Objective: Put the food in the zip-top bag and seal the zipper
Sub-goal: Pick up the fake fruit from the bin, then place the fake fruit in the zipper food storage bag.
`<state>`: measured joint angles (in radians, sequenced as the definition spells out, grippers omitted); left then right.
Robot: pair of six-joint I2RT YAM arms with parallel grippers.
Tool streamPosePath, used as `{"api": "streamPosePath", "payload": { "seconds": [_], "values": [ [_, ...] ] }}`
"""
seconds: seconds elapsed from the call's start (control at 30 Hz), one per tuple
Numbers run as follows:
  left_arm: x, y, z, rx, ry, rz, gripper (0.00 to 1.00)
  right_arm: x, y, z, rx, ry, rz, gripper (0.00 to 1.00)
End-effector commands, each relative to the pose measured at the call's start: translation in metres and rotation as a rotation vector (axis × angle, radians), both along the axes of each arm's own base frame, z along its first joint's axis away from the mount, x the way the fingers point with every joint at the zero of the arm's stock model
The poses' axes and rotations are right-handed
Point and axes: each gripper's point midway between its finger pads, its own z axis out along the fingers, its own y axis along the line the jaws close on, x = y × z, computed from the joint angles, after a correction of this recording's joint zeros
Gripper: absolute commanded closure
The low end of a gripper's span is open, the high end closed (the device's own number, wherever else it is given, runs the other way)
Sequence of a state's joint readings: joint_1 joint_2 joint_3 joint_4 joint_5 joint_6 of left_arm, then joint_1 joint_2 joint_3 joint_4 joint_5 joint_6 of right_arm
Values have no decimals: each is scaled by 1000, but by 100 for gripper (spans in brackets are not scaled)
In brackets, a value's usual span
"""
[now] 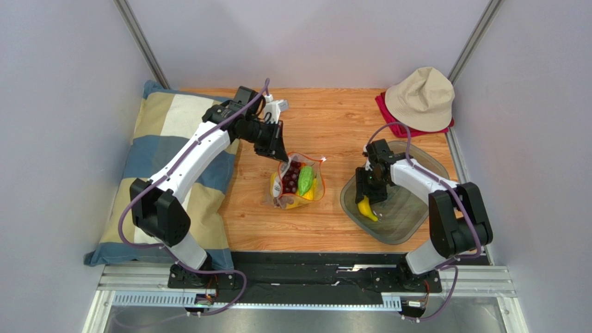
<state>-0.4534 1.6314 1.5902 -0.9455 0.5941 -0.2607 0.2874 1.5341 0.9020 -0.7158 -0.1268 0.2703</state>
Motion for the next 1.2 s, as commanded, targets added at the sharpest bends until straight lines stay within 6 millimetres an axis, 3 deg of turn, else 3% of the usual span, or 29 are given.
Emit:
{"api": "streamPosePath", "payload": {
  "seconds": [0.0,0.1,0.2,0.23,0.27,0.37,0.4,0.5,0.53,0.7,0.9,1.0,1.17],
  "values": [
    [7,3,4,-4,-24,15,100,22,0,-2,-13,-74,-40,59],
    [9,4,7,-3,-30,14,100,19,-1,8,9,-67,-46,84],
    [9,5,11,-5,-38,15,100,23,5,55,102,-143,-19,100],
    [9,5,13,-11,-42,14,100,26,10,74,146,-183,-9,100],
    [8,4,15,-17,-46,17,100,35,16,110,206,-271,-2,100],
    [7,1,19,-46,-46,16,100,24,52,182,454,-360,97,100],
    [5,0,18,-55,-37,12,100,19,71,217,599,-375,125,100],
    [5,-2,19,-78,-36,19,100,1,104,270,850,-344,179,100],
    [6,-3,20,-85,-37,23,100,-4,111,279,909,-312,187,100],
    [11,-4,26,-107,-58,49,100,-52,144,307,1139,-40,344,100],
    [7,-3,25,-115,-44,65,100,-112,166,331,1218,55,595,100],
    [5,-1,24,-115,-43,70,100,-124,177,323,1218,152,586,100],
    [3,-1,27,-123,-52,74,100,-111,189,294,1189,347,414,100]
  ]
}}
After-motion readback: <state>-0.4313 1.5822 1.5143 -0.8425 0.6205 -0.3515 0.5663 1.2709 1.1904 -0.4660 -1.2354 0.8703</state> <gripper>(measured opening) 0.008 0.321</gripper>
